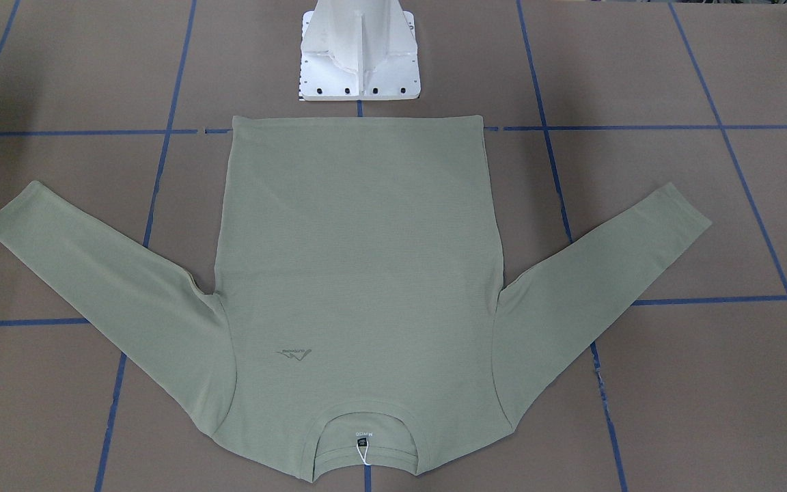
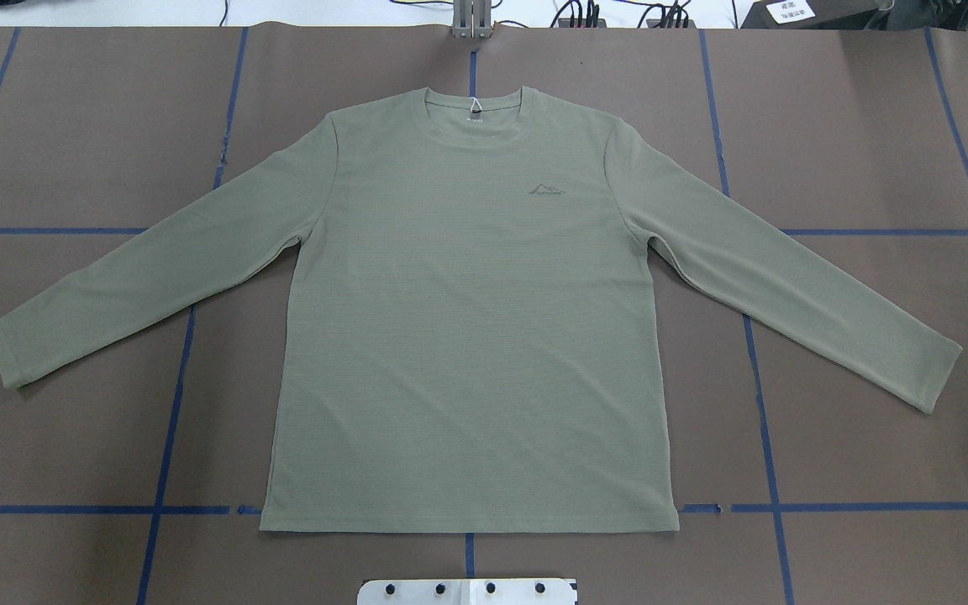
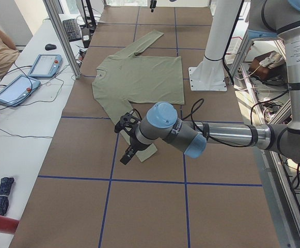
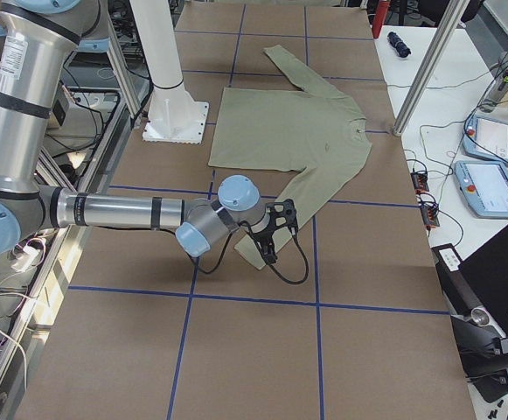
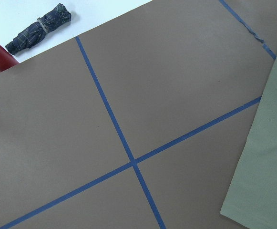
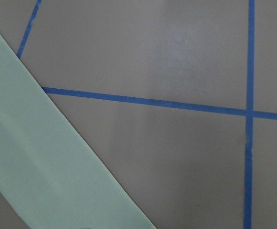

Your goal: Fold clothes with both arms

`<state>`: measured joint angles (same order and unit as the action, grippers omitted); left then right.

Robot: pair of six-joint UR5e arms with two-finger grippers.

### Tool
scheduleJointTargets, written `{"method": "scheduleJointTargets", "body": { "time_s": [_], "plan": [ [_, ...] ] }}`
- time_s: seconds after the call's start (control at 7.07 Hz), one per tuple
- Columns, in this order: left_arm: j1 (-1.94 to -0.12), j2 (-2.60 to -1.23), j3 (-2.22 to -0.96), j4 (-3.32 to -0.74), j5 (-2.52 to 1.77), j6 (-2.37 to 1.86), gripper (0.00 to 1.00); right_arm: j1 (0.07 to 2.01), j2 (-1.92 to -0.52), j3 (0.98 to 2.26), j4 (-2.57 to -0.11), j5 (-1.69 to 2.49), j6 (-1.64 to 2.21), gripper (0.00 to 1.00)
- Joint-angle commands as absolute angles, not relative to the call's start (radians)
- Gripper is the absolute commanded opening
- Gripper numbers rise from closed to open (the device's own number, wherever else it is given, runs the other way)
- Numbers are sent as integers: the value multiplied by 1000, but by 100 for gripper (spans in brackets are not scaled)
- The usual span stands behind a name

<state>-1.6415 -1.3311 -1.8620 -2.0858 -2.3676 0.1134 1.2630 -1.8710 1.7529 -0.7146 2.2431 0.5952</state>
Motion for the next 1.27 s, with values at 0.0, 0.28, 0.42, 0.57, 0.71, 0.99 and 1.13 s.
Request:
{"method": "scheduleJointTargets", "body": {
  "time_s": [0.0,0.28,0.42,0.57,0.71,0.99,1.13],
  "plan": [
    [-1644,-1324,-1867,-2086,-2373,115,100,1078,-1864,1594,-407,2096,855,82],
    [-1646,-1324,-1867,-2086,-2373,117,100,990,-1846,1550,-384,2015,870,75],
    [-1646,-1324,-1867,-2086,-2373,117,100,965,-1817,1505,-382,2000,870,75],
    [-1646,-1324,-1868,-2086,-2373,117,100,959,-1807,1474,-364,2000,870,75],
    [-1646,-1324,-1868,-2086,-2373,117,100,953,-1807,1459,-332,2000,874,75],
    [-1646,-1324,-1870,-2086,-2373,117,100,942,-1809,1431,-299,2002,874,75],
    [-1646,-1324,-1870,-2086,-2373,117,100,939,-1812,1431,-288,2003,874,75]
  ]
}}
